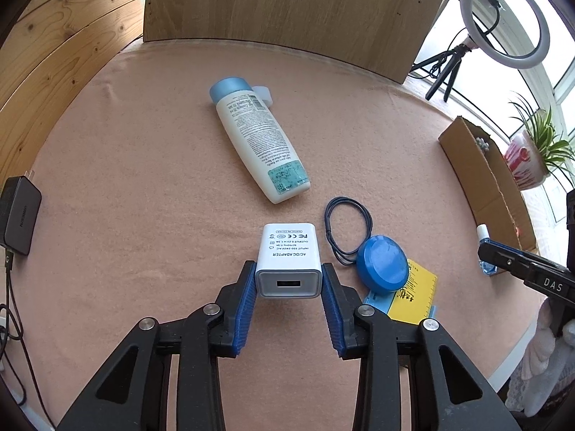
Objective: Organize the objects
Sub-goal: 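Carry the adapter with the left gripper while the right gripper carries the spray bottle to the box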
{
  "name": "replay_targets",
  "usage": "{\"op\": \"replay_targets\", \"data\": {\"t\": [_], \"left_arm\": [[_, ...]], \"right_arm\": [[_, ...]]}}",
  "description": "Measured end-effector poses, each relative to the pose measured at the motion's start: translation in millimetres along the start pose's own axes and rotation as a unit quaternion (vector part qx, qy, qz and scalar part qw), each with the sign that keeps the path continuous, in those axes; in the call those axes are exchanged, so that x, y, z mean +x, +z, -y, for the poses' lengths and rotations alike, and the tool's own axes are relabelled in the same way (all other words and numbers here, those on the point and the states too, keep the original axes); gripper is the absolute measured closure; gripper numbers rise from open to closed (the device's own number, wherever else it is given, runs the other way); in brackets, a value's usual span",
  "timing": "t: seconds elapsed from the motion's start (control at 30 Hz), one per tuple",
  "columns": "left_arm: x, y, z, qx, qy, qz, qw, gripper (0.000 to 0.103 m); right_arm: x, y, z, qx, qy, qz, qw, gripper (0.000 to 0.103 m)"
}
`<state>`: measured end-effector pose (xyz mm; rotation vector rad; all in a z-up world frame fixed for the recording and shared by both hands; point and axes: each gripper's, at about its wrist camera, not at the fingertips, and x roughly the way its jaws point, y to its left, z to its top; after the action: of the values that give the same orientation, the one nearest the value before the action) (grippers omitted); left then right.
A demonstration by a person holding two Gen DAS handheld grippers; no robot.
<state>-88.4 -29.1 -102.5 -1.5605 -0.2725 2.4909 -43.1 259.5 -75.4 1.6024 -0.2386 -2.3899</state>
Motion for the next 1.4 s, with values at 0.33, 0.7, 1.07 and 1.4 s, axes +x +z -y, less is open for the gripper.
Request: {"op": "replay_targets", "data": {"t": [0.33,0.7,1.07,1.4], "left_arm": [[-18.8,18.7,21.1,0.005,-0.016,0.03,0.9994,0.065],[-12.6,44.7,103.7,0.064,-0.072,0.039,0.9946,0.065],[10.1,76.8,206.6,0.129,-0.12,0.042,0.9834,0.065],[38.5,100.4,290.7,0.171,-0.137,0.044,0.9747,0.065]], "right_arm": [[-58.2,11.4,17.2,0.017,0.005,0.067,0.998,0.074],[-85.4,10.5,74.7,0.065,-0.036,0.095,0.993,0.074],[-83.6,6.7,124.6,0.091,-0.071,0.09,0.989,0.074],[-80.2,-2.8,139.6,0.106,-0.05,0.081,0.99,0.073]]}}
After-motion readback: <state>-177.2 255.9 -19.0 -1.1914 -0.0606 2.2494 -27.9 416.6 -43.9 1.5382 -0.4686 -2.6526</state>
